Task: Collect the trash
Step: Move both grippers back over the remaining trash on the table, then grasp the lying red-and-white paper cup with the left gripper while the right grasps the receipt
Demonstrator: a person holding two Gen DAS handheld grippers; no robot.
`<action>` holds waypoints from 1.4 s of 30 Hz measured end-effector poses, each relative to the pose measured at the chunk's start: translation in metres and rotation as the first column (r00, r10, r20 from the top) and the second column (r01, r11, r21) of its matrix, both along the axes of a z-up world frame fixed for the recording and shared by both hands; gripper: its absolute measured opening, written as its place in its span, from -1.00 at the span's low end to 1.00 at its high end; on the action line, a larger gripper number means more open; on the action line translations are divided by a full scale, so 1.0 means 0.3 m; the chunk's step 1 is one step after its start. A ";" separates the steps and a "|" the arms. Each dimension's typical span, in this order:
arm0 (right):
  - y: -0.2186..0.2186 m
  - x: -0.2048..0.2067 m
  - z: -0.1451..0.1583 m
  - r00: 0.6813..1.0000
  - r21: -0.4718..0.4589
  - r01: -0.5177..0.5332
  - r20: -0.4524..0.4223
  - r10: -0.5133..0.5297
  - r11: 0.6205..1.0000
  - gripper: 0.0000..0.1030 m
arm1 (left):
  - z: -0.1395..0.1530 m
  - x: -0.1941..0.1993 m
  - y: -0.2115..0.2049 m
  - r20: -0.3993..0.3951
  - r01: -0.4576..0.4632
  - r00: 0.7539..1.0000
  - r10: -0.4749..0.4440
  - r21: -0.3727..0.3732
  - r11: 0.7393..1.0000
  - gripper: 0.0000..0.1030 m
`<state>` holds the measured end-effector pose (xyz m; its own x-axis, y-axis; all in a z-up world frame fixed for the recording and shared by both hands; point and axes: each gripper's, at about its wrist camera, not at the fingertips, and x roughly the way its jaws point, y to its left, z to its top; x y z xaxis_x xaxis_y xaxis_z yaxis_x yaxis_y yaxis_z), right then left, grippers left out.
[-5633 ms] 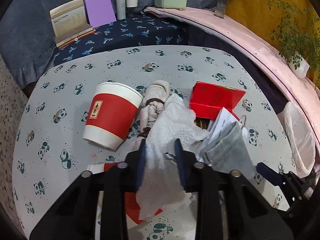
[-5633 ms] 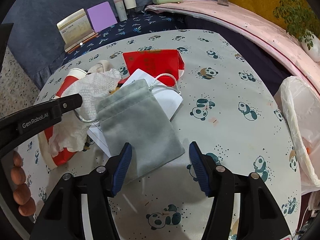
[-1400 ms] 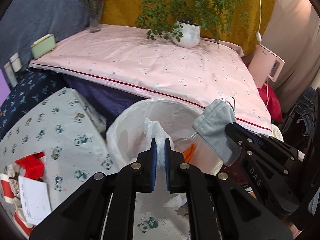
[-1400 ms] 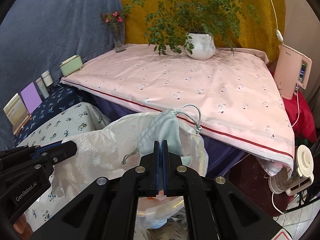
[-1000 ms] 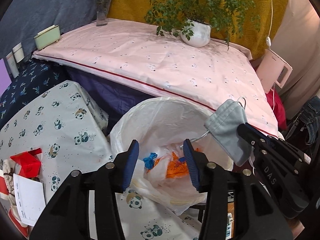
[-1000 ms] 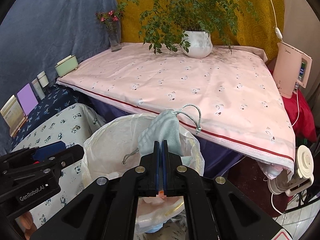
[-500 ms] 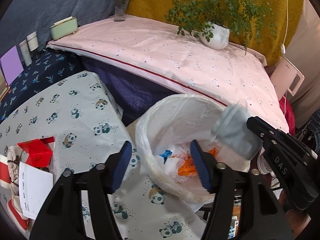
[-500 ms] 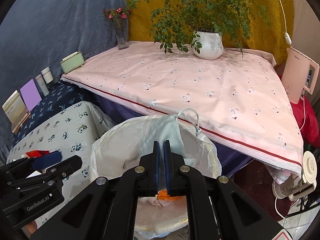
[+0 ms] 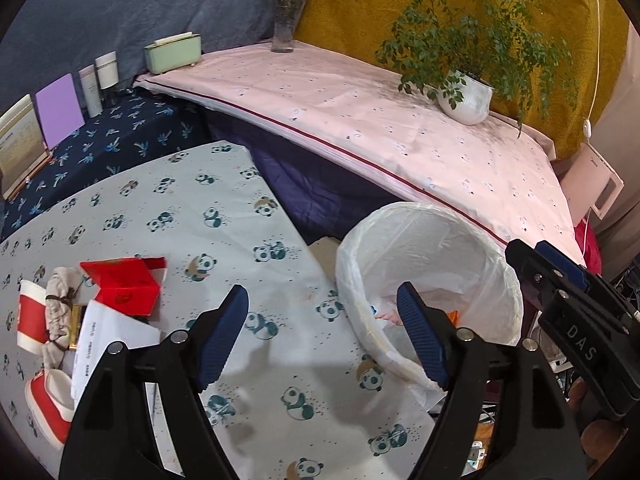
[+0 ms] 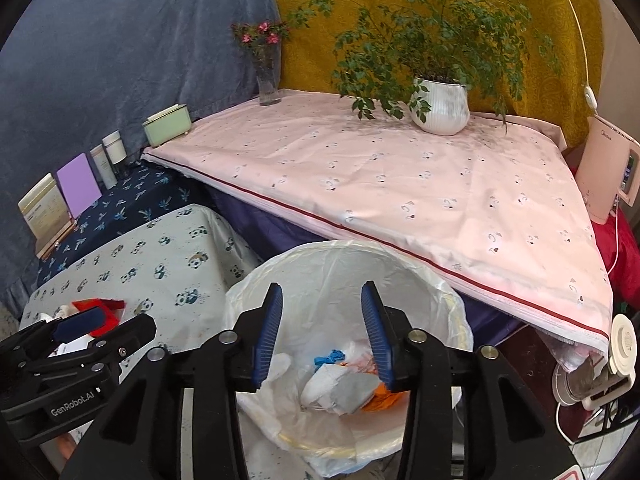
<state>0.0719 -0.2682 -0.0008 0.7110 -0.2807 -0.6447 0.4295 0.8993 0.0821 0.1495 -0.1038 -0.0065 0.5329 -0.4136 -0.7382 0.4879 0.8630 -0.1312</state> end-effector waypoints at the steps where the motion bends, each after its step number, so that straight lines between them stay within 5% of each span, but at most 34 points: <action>1: 0.013 0.002 0.001 1.000 0.000 -0.007 0.000 0.007 1.000 -0.14 | 0.004 -0.003 0.014 0.003 -0.008 1.000 0.008 0.000 1.000 0.41; 21: 0.338 0.008 0.033 0.986 -0.010 -0.164 0.008 0.164 0.986 0.22 | 0.021 -0.044 0.405 0.023 -0.207 0.978 0.206 0.000 0.978 0.56; 34: 0.588 0.056 -0.030 0.956 0.020 -0.291 -0.039 0.292 0.956 0.25 | -0.056 -0.060 0.731 0.004 -0.384 0.923 0.384 0.059 0.922 0.73; 42: 0.738 0.093 -0.077 0.926 0.023 -0.368 -0.077 0.369 0.930 0.26 | -0.138 -0.036 0.865 -0.075 -0.450 0.887 0.455 0.076 0.890 0.75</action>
<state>0.0999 -0.0467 -0.0239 0.7105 -0.0033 -0.7037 0.0737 0.9948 0.0697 0.1387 0.1557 -0.0479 0.5843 -0.1002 -0.8053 0.0310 0.9944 -0.1012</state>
